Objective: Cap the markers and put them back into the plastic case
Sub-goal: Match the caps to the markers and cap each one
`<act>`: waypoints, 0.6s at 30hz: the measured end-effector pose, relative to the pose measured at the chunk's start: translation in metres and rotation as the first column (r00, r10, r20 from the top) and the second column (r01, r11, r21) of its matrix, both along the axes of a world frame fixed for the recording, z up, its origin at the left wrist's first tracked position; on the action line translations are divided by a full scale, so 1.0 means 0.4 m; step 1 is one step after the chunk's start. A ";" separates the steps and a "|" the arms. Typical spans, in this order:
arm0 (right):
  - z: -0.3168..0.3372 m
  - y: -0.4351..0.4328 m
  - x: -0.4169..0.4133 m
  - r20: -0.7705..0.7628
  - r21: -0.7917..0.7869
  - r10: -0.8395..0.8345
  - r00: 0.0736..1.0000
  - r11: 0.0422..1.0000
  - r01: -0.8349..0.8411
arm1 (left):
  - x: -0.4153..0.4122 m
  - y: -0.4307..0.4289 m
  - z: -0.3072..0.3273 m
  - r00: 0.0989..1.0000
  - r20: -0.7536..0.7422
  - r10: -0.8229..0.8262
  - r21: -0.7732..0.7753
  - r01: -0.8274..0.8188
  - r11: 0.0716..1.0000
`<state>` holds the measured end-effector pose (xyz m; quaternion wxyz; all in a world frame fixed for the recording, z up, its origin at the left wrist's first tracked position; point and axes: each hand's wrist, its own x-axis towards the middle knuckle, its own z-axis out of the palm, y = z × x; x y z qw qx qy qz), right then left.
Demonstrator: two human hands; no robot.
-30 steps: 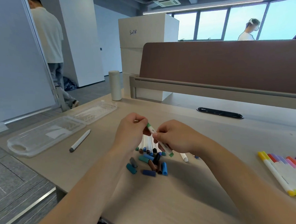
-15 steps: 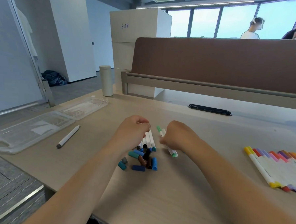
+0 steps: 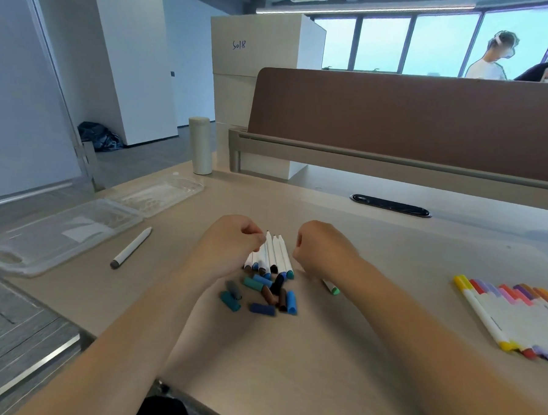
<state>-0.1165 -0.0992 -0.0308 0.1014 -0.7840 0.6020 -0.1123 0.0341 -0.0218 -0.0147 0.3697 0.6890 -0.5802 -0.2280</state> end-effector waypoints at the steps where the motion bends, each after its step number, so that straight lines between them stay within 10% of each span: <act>1: 0.002 -0.003 0.010 0.006 0.015 0.005 1.000 1.000 -0.005 | 0.012 0.003 0.000 1.000 0.016 0.004 0.008 -0.004 1.000; 18: 0.068 0.048 0.065 -0.070 0.250 0.020 0.997 0.968 -0.002 | 0.113 0.091 -0.012 0.945 0.234 -0.230 0.328 0.146 0.933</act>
